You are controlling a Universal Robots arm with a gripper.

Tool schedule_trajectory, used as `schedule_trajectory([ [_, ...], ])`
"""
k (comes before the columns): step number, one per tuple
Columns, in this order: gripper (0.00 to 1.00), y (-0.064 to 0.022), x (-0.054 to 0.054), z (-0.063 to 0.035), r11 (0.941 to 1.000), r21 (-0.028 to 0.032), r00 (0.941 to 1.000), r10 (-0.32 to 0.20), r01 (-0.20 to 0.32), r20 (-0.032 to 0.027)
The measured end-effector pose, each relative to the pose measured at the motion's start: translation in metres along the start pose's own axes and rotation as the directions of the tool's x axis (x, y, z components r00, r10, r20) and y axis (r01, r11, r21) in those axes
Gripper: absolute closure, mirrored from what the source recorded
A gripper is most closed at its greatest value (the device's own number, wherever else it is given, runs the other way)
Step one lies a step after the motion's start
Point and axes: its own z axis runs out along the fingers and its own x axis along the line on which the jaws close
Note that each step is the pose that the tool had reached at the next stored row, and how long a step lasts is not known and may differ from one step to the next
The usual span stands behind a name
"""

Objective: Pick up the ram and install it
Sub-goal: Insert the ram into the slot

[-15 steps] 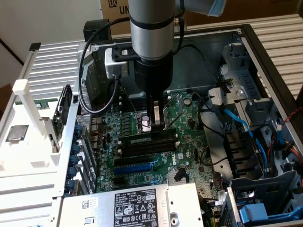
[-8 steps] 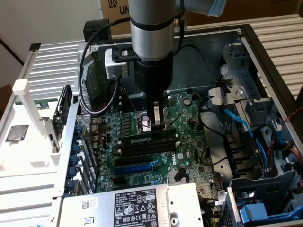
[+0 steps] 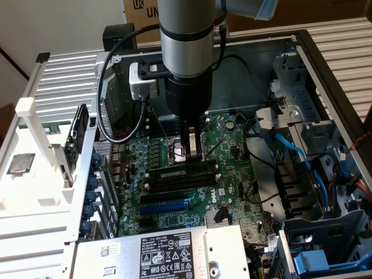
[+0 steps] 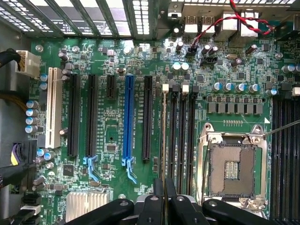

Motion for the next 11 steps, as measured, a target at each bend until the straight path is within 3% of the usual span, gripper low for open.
schedule_trajectory([
  [11,0.87,0.0002,-0.0008,0.0027,1.0000,-0.0001,1.0000,0.002,-0.002,0.0014],
])
